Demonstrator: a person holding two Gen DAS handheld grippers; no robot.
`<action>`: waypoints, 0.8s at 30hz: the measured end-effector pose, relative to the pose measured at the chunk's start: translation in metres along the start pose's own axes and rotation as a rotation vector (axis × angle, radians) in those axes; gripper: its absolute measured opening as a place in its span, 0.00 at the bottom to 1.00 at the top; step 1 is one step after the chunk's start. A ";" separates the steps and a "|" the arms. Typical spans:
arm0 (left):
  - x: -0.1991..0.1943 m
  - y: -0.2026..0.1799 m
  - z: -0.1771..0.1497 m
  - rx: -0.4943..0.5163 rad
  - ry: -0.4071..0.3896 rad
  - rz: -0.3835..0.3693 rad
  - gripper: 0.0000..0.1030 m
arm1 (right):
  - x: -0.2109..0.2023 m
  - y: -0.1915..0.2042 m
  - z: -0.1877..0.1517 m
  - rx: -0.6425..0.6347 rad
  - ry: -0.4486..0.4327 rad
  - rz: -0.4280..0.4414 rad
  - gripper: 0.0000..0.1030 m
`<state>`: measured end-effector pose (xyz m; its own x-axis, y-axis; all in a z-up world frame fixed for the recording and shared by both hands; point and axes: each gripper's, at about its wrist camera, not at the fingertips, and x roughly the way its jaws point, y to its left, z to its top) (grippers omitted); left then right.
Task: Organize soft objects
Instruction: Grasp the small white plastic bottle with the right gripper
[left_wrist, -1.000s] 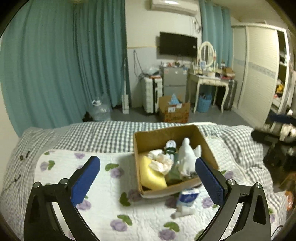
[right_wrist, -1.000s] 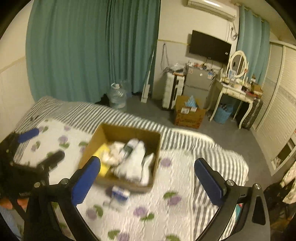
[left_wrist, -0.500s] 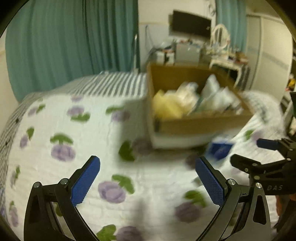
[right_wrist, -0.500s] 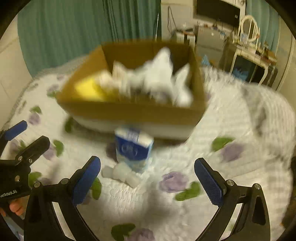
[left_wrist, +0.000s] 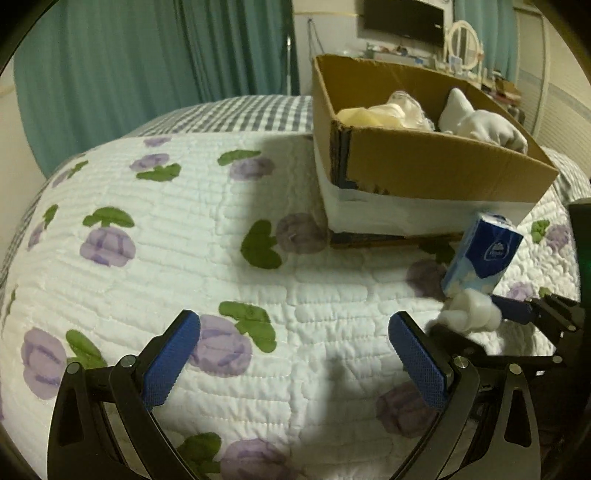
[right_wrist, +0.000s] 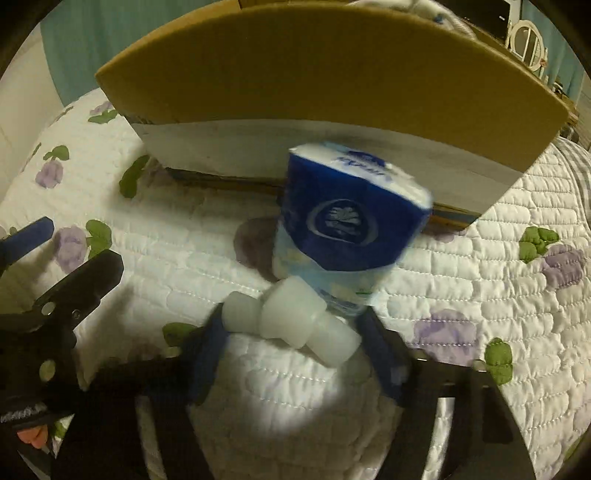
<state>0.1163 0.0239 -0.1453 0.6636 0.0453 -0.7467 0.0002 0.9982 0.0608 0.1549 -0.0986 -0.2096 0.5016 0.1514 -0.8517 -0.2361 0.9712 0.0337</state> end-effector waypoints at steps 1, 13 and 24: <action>-0.002 0.001 0.000 -0.004 -0.005 0.006 1.00 | -0.004 -0.003 -0.003 0.014 -0.003 0.022 0.53; -0.027 -0.020 0.002 0.020 -0.011 -0.037 1.00 | -0.073 -0.029 -0.027 -0.010 -0.067 0.054 0.05; -0.040 -0.055 0.006 0.024 0.005 -0.084 1.00 | -0.118 -0.053 -0.016 0.013 -0.147 0.067 0.05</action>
<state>0.0944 -0.0330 -0.1147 0.6571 -0.0384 -0.7528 0.0737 0.9972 0.0135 0.0946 -0.1707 -0.1194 0.6014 0.2402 -0.7619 -0.2625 0.9602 0.0956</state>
